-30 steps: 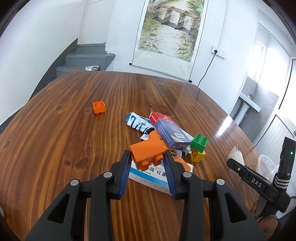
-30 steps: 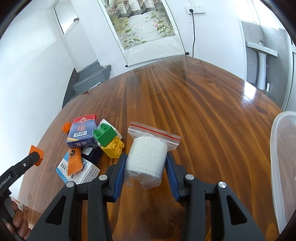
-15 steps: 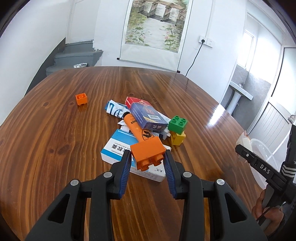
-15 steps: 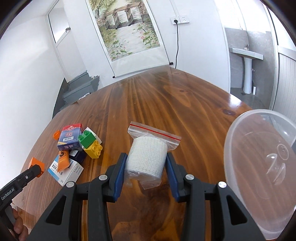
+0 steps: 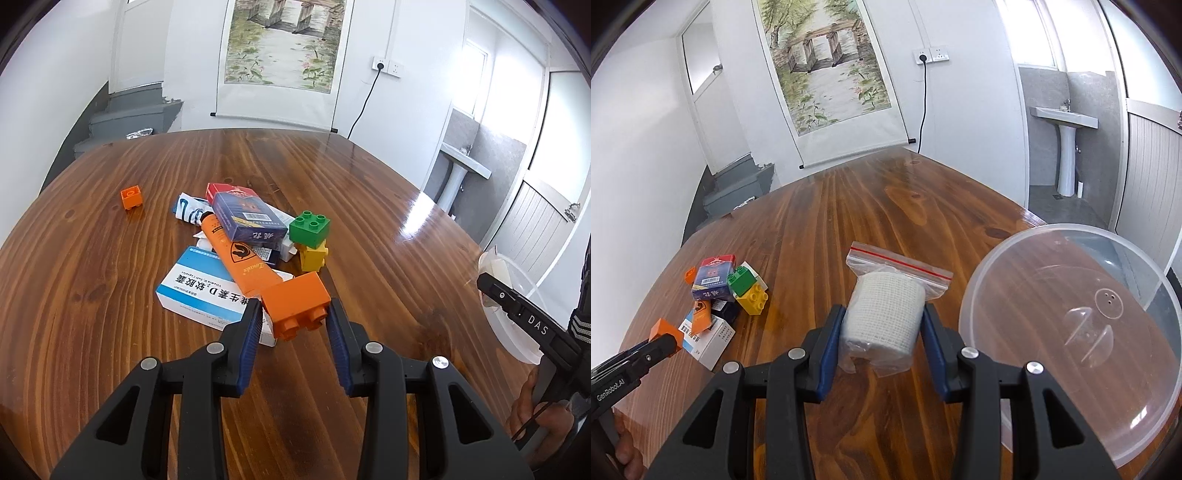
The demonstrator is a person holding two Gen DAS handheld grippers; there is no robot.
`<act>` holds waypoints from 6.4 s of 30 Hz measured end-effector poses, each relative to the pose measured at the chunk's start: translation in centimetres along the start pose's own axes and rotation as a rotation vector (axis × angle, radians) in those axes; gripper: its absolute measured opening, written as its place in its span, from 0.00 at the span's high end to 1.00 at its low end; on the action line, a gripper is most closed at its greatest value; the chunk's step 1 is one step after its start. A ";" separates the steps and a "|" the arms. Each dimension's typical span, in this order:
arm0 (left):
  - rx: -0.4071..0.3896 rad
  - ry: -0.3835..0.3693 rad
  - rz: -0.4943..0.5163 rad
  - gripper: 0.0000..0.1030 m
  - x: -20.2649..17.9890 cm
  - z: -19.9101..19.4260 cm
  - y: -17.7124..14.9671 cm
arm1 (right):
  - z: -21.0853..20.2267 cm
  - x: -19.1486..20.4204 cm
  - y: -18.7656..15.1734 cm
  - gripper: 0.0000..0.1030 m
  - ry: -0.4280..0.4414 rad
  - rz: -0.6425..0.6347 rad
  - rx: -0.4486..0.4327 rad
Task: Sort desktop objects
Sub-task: 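Carry the orange brick and bandage bag toward the clear plastic bowl, then open both grippers to drop the brick and bandage bag into the bowl, then move both grippers back over the pile on the table, then grasp the green Lego brick with the right gripper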
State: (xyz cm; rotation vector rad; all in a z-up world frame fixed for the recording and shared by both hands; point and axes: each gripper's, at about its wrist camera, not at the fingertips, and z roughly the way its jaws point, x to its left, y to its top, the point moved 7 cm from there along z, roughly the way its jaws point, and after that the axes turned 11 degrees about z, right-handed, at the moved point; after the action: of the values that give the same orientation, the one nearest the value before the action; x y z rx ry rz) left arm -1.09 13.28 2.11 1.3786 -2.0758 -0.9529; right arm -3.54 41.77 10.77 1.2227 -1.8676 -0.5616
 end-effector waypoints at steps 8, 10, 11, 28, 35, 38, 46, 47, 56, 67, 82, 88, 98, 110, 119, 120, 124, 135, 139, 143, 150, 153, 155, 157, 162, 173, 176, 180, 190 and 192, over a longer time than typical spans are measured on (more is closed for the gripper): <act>-0.005 -0.006 0.036 0.62 -2.0 -0.4 0.3 | -1.8 -2.4 1.1 0.56 -0.033 0.017 -0.039; -0.003 -0.009 0.046 0.62 -2.5 -0.4 0.3 | -1.8 -2.9 1.1 0.56 -0.040 0.022 -0.039; -0.003 -0.010 0.051 0.62 -2.8 -0.4 0.3 | -1.8 -3.2 1.1 0.56 -0.042 0.026 -0.038; 0.010 -0.045 0.118 0.62 -6.5 -0.1 0.5 | -2.7 -6.9 1.8 0.56 -0.084 0.068 -0.065; 0.013 -0.058 0.158 0.62 -8.6 0.0 0.8 | -2.9 -9.4 2.1 0.56 -0.113 0.095 -0.069; 0.016 -0.068 0.186 0.62 -9.9 0.1 0.9 | -3.1 -10.6 2.2 0.56 -0.128 0.112 -0.071; 0.025 -0.089 0.236 0.62 -12.8 0.7 1.4 | -3.5 -13.4 2.1 0.56 -0.160 0.135 -0.071; 0.026 -0.093 0.240 0.62 -13.1 0.7 1.4 | -3.6 -13.7 2.1 0.56 -0.163 0.137 -0.072; 0.037 -0.126 0.248 0.62 -14.5 1.2 2.0 | -4.0 -14.9 2.3 0.56 -0.140 0.172 -0.084; 0.017 -0.224 0.267 0.62 -17.3 2.2 4.8 | -5.2 -15.4 3.3 0.56 -0.164 0.140 -0.122; 0.032 -0.422 0.354 0.62 -24.8 4.5 5.7 | -5.9 -17.5 3.8 0.56 -0.219 0.164 -0.126; 0.050 -0.501 0.378 0.29 -27.2 4.8 5.0 | -6.1 -18.0 3.7 0.54 -0.226 0.187 -0.122; -0.060 -0.416 0.436 0.26 -25.9 3.1 6.0 | -6.4 -17.9 3.8 0.44 -0.219 0.208 -0.139; -0.109 -0.317 0.377 0.18 -20.4 1.9 6.4 | -5.3 -13.7 4.0 0.44 -0.147 0.165 -0.124; -0.090 -0.166 0.286 0.18 -13.6 2.9 6.3 | -4.2 -8.8 3.6 0.44 -0.068 0.114 -0.108; -0.088 -0.151 0.274 0.18 -12.7 3.0 6.3 | -4.0 -8.2 3.3 0.44 -0.058 0.106 -0.098; -0.078 -0.095 0.245 0.18 -9.7 3.2 5.8 | -3.0 -6.1 1.9 0.44 -0.032 0.073 -0.057; -0.028 0.061 0.147 0.18 -0.7 3.9 4.5 | -1.1 -1.6 0.6 0.44 0.037 0.032 0.021; -0.013 0.100 0.102 0.18 2.5 4.1 4.2 | -0.4 0.3 -0.2 0.44 0.064 0.006 0.051; 0.009 0.140 0.077 0.18 5.0 4.5 3.6 | 0.4 1.7 -0.8 0.44 0.090 -0.007 0.081; 0.054 0.178 0.035 0.18 7.6 5.6 2.4 | 1.5 4.1 -1.1 0.39 0.124 -0.039 0.115; 0.059 0.173 0.017 0.18 8.1 5.7 2.1 | 2.2 5.8 -0.9 0.39 0.145 -0.073 0.125; 0.057 0.174 0.004 0.18 8.5 5.6 2.1 | 2.7 7.0 -0.7 0.39 0.159 -0.101 0.128; 0.058 0.173 -0.011 0.18 8.8 5.6 2.0 | 3.4 8.5 -0.7 0.39 0.173 -0.134 0.135; 0.057 0.168 -0.048 0.18 9.5 5.4 2.2 | 5.5 12.4 -0.8 0.39 0.208 -0.234 0.164; 0.044 0.187 -0.102 0.18 11.2 4.8 2.3 | 9.9 18.1 -1.5 0.39 0.216 -0.370 0.180; 0.039 0.212 -0.100 0.18 11.4 4.6 2.3 | 11.2 18.7 -2.1 0.39 0.208 -0.394 0.198; 0.040 0.224 -0.100 0.18 11.6 4.7 2.4 | 12.1 19.2 -2.9 0.39 0.208 -0.410 0.226; 0.054 0.217 -0.093 0.18 11.4 5.4 2.2 | 11.7 18.2 -2.7 0.64 0.218 -0.384 0.235; 0.058 0.216 -0.098 0.18 11.4 5.6 2.1 | 11.4 18.0 -2.4 0.64 0.221 -0.375 0.228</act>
State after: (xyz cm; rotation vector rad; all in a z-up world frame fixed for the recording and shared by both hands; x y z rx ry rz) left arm -10.67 4.88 0.18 1.5523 -1.9035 -0.7501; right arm -15.13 23.77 9.50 1.7318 -1.5549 -0.3962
